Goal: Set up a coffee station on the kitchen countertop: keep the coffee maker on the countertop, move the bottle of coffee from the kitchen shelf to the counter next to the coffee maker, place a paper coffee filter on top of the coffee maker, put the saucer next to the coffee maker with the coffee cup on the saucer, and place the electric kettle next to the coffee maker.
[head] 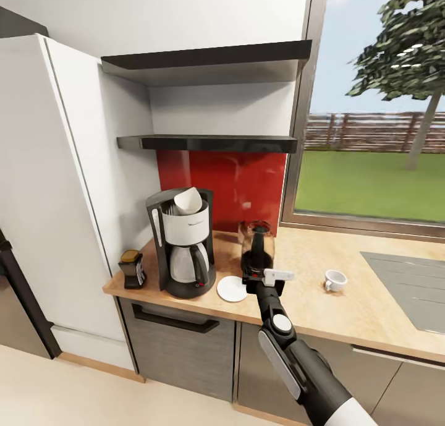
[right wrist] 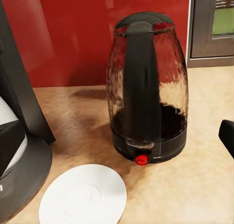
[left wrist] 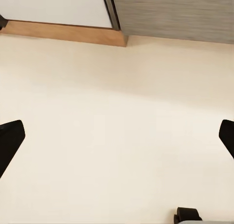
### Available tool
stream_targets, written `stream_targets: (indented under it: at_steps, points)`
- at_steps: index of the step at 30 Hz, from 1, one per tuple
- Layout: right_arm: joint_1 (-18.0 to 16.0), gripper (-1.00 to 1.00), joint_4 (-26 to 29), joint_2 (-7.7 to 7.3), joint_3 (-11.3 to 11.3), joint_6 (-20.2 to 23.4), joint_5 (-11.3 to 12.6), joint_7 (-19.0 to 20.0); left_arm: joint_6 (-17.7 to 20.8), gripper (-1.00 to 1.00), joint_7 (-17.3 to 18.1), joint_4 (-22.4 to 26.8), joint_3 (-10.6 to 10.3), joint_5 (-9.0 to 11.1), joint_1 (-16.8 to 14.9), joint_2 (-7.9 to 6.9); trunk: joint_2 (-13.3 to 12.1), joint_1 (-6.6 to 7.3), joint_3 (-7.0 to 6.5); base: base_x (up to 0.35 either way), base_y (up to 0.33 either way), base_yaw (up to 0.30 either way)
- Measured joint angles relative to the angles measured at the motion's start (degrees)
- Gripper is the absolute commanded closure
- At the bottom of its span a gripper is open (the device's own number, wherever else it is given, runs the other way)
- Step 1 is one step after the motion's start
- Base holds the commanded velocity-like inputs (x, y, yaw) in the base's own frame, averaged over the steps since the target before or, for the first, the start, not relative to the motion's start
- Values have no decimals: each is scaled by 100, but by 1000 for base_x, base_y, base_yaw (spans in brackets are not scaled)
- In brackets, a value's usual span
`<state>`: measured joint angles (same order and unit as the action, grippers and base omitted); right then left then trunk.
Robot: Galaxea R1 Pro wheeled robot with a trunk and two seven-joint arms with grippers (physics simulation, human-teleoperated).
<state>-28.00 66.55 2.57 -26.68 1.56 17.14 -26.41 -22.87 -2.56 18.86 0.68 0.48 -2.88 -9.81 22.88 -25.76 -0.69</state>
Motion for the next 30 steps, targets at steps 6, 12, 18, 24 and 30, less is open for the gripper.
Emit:
stream_targets:
  at_steps: [6,12,18,24,30]
  points:
    - [1,-100,-472,15,5,-365,-4,-11,-5,-100,8,-18,0,-5,0,-2,0,2,1,285,0,0]
    - [1,-100,-623,19,7,-518,2,-20,3,-100,8,-54,2,-9,3,-4,0,0,0,71,0,0]
    - [1,-100,-632,19,14,-522,2,-20,3,-100,12,-262,-1,-7,9,-5,1,2,0,203,0,0]
    - [1,-100,-649,18,21,-523,-4,-20,3,-100,6,-412,4,-10,9,-12,-1,0,0,206,0,0]
    - [1,-100,-674,11,37,-523,-6,-20,3,-100,7,-427,2,-8,9,-13,1,1,0,107,0,0]
